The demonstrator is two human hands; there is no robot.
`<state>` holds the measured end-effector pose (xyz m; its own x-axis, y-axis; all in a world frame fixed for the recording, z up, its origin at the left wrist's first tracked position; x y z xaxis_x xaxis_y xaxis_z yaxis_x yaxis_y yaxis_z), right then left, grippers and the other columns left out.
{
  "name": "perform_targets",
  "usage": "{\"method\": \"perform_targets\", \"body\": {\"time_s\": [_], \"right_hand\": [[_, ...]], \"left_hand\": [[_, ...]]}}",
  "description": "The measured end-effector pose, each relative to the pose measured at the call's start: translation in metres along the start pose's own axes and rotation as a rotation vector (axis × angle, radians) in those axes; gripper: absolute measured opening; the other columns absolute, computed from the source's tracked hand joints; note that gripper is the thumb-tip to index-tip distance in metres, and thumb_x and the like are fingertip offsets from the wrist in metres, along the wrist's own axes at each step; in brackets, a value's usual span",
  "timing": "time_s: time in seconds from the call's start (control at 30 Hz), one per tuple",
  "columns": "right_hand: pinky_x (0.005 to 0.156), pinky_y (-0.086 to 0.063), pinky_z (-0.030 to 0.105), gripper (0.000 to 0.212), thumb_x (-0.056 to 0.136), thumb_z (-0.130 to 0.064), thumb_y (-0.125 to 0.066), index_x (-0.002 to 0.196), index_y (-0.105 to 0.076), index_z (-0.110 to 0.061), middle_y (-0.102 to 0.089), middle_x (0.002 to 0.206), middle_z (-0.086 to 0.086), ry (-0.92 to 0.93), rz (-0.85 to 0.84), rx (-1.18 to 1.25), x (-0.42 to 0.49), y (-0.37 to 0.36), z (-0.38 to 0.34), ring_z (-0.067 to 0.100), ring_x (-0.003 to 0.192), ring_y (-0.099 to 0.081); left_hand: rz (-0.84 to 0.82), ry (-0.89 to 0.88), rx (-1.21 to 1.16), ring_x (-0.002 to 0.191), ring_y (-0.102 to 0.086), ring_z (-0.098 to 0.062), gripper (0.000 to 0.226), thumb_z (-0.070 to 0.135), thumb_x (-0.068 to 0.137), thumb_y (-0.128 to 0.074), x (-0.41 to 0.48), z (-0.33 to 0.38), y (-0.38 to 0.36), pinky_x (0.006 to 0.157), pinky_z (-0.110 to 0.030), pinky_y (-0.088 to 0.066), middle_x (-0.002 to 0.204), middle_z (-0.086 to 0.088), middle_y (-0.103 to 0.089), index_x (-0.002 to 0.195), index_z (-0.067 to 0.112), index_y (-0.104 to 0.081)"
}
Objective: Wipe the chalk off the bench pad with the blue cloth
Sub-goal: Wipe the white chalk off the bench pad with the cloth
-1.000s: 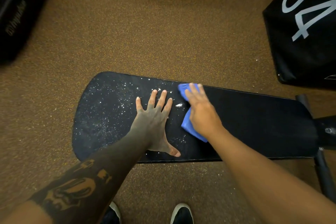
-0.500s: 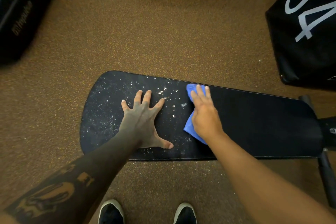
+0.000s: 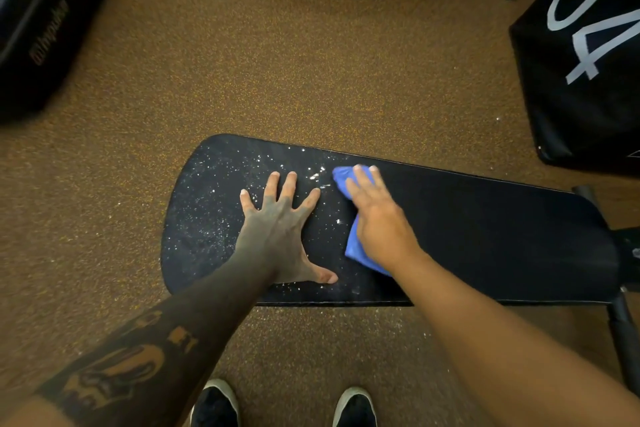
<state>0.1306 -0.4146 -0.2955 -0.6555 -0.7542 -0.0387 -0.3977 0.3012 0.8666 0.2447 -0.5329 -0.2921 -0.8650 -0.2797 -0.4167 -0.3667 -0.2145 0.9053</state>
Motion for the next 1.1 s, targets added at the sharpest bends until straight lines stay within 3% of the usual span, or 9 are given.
{"method": "perform_targets", "body": {"time_s": [0.1, 0.27, 0.4, 0.47, 0.57, 0.63, 0.73, 0.83, 1.1], "right_hand": [[0.111, -0.031, 0.041, 0.063, 0.087, 0.014, -0.032, 0.144, -0.036, -0.012, -0.014, 0.160, 0.002, -0.257, 0.113, -0.039, 0.017, 0.010, 0.007, 0.020, 0.148, 0.002], [0.111, -0.032, 0.039, 0.071, 0.084, 0.016, -0.034, 0.147, -0.031, -0.015, -0.012, 0.160, -0.002, 0.089, -0.083, -0.099, 0.011, -0.008, -0.020, 0.017, 0.148, 0.003], [0.107, -0.035, 0.044, 0.065, 0.085, 0.014, -0.032, 0.143, -0.035, -0.014, -0.015, 0.160, 0.001, -0.199, 0.044, -0.073, 0.039, 0.012, 0.007, 0.022, 0.148, 0.000], [0.109, -0.034, 0.044, 0.058, 0.089, 0.009, -0.034, 0.143, -0.036, -0.013, -0.017, 0.159, 0.002, -0.125, 0.015, -0.054, 0.041, 0.007, -0.006, 0.023, 0.148, -0.001], [0.118, -0.013, 0.049, 0.057, 0.097, -0.015, -0.041, 0.150, -0.022, -0.018, -0.008, 0.161, 0.005, 0.069, -0.083, -0.076, 0.033, 0.009, -0.015, 0.026, 0.148, 0.002], [0.114, 0.002, 0.054, 0.071, 0.094, -0.041, -0.042, 0.153, -0.004, -0.026, 0.010, 0.161, 0.007, 0.058, -0.042, -0.231, 0.028, 0.027, -0.008, 0.028, 0.147, 0.011], [0.114, -0.001, 0.059, 0.078, 0.091, -0.058, -0.030, 0.152, 0.006, -0.025, 0.018, 0.159, 0.009, 0.042, -0.094, -0.377, 0.020, 0.026, -0.005, 0.030, 0.146, 0.014], [0.118, -0.007, 0.052, 0.070, 0.095, -0.053, -0.031, 0.152, -0.006, -0.022, 0.015, 0.160, 0.008, 0.101, -0.188, -0.305, 0.015, 0.006, -0.008, 0.026, 0.147, 0.012], [0.119, -0.015, 0.038, 0.048, 0.100, -0.021, -0.036, 0.145, -0.032, -0.006, -0.016, 0.159, 0.010, 0.341, -0.184, -0.125, 0.026, -0.001, -0.016, 0.022, 0.148, 0.001]], "left_hand": [[-0.003, 0.003, -0.001, 0.150, 0.019, -0.034, 0.149, 0.106, 0.035, -0.042, 0.000, 0.000, -0.001, 0.114, -0.073, -0.009, 0.165, -0.007, 0.018, 0.155, 0.036, 0.012], [-0.001, 0.005, 0.008, 0.150, 0.020, -0.034, 0.148, 0.106, 0.036, -0.041, 0.000, 0.000, -0.001, 0.114, -0.073, -0.009, 0.165, -0.007, 0.018, 0.155, 0.036, 0.014], [-0.005, 0.002, -0.002, 0.150, 0.020, -0.034, 0.148, 0.106, 0.036, -0.042, 0.000, 0.000, -0.001, 0.114, -0.073, -0.008, 0.165, -0.007, 0.018, 0.155, 0.036, 0.012], [-0.003, 0.003, 0.000, 0.150, 0.020, -0.034, 0.148, 0.106, 0.037, -0.042, -0.001, 0.000, -0.001, 0.114, -0.073, -0.008, 0.165, -0.007, 0.018, 0.155, 0.035, 0.012], [-0.002, 0.001, -0.001, 0.150, 0.021, -0.034, 0.148, 0.106, 0.037, -0.041, -0.001, 0.000, -0.001, 0.114, -0.073, -0.008, 0.165, -0.007, 0.018, 0.155, 0.035, 0.013], [-0.001, -0.002, -0.006, 0.150, 0.021, -0.034, 0.148, 0.106, 0.037, -0.041, 0.000, 0.000, -0.002, 0.113, -0.074, -0.007, 0.165, -0.007, 0.019, 0.155, 0.036, 0.013], [0.004, -0.007, -0.007, 0.150, 0.021, -0.034, 0.147, 0.107, 0.037, -0.041, -0.001, 0.000, -0.002, 0.113, -0.074, -0.006, 0.165, -0.007, 0.019, 0.155, 0.035, 0.013], [0.004, -0.009, -0.009, 0.150, 0.022, -0.034, 0.147, 0.106, 0.038, -0.041, -0.001, 0.000, -0.003, 0.114, -0.074, -0.006, 0.165, -0.007, 0.020, 0.155, 0.035, 0.013], [-0.010, -0.009, -0.016, 0.149, 0.024, -0.033, 0.146, 0.106, 0.039, -0.041, -0.001, 0.000, -0.004, 0.114, -0.074, -0.003, 0.164, -0.007, 0.022, 0.155, 0.035, 0.015]]}}
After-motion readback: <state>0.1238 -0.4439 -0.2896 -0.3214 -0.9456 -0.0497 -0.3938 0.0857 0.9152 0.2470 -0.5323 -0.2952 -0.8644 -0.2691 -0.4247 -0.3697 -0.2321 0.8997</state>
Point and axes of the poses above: each hand's wrist, its own x-axis towards the middle knuckle, its own y-axis out of the back of the hand, z = x × y, the point moved 7 cm from there along x, towards the middle knuckle
